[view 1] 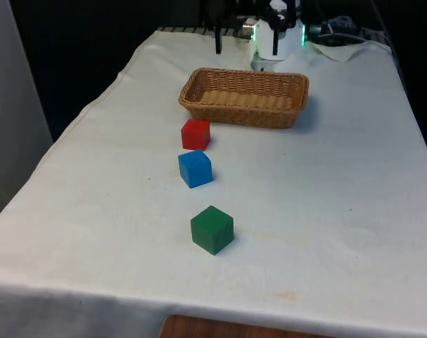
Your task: Pick up the blue cube and place it into the basket.
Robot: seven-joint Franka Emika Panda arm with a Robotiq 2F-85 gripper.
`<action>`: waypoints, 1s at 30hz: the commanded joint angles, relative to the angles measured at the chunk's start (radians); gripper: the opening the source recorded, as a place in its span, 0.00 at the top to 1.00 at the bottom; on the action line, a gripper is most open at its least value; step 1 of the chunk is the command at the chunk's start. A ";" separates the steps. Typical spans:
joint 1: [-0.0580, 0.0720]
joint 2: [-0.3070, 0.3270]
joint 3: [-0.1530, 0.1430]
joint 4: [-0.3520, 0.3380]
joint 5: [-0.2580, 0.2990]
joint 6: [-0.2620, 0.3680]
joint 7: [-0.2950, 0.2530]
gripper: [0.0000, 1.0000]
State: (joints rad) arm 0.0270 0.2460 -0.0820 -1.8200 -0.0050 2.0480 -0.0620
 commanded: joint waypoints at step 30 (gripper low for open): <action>-0.006 0.090 -0.026 -0.097 -0.008 0.286 -0.133 0.00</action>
State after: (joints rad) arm 0.0250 0.3330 -0.1110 -1.9110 -0.0180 2.3120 -0.1800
